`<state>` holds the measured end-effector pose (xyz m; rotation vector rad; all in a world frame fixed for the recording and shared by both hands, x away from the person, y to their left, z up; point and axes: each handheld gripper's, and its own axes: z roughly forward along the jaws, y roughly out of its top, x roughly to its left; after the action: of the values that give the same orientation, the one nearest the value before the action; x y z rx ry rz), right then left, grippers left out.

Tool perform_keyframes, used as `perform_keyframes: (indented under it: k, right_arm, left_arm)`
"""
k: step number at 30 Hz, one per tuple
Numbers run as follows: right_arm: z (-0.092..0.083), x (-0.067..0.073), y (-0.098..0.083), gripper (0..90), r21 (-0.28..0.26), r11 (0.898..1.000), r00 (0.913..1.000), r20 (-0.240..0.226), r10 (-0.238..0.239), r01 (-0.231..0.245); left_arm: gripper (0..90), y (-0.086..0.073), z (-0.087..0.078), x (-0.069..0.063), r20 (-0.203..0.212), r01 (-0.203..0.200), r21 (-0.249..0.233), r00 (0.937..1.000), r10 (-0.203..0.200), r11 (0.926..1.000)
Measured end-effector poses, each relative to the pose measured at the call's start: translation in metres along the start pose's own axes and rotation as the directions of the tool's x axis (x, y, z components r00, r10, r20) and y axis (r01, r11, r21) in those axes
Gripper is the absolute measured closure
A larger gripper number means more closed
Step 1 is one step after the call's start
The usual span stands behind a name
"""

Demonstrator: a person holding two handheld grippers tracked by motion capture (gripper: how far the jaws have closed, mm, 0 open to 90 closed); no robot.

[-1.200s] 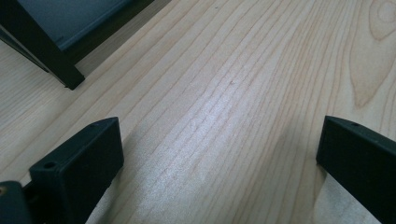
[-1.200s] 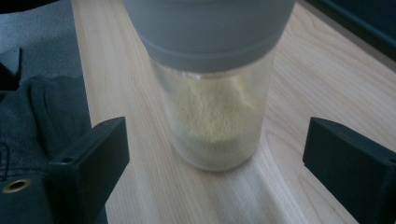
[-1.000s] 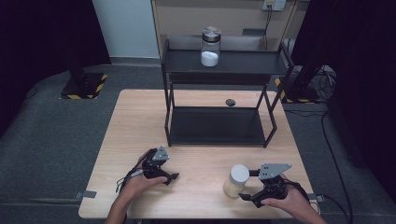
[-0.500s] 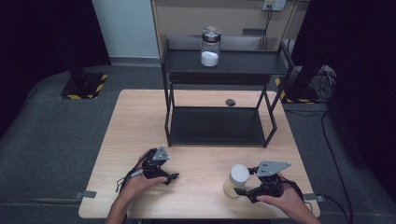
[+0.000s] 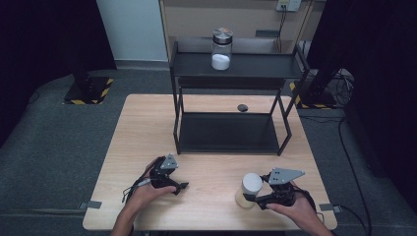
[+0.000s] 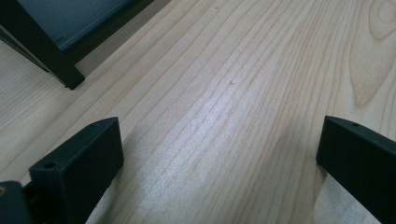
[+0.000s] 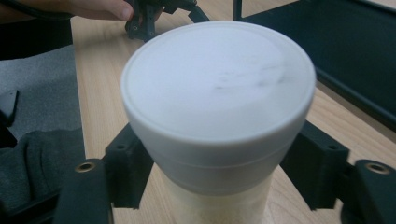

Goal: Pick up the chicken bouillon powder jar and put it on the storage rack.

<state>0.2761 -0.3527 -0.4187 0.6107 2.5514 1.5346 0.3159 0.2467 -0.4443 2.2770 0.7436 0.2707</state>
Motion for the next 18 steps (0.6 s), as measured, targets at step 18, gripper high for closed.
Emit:
perform_keyframes:
  k: [18]
  right_arm:
    - [-0.014,0.006,0.006,36.1,-0.026,0.999,0.9977,0.054,-0.040,0.042]
  left_arm:
    - [0.0,0.000,0.000,0.000,0.000,-0.001,0.000,1.0000,0.001,1.0000]
